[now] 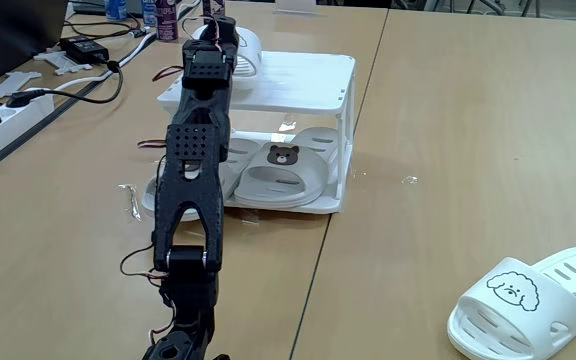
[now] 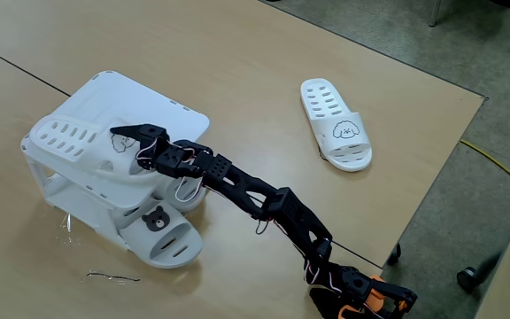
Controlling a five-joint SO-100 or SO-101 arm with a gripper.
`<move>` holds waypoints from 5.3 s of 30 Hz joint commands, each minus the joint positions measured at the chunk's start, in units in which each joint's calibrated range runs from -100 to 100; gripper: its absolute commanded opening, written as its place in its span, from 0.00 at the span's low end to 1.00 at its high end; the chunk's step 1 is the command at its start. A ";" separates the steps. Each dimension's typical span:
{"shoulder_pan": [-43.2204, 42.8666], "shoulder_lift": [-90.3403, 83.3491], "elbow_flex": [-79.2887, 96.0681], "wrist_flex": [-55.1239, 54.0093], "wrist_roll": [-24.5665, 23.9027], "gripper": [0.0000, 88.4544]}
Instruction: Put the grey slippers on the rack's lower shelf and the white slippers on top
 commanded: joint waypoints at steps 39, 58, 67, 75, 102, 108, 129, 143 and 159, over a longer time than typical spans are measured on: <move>-0.06 -46.18 63.06 -26.02 0.42 0.40; 10.79 -105.75 126.48 -37.15 0.42 0.01; 12.68 -90.86 153.73 -68.99 0.42 0.01; 17.45 -42.56 153.63 -104.10 0.42 0.01; 70.74 -11.85 132.98 -117.56 0.42 0.22; 70.66 -11.68 125.58 -115.06 0.42 0.22; 66.71 -1.08 99.78 -104.02 0.42 0.31; 62.60 5.57 75.06 -90.99 0.42 0.31; 59.56 14.57 53.50 -78.48 0.42 0.00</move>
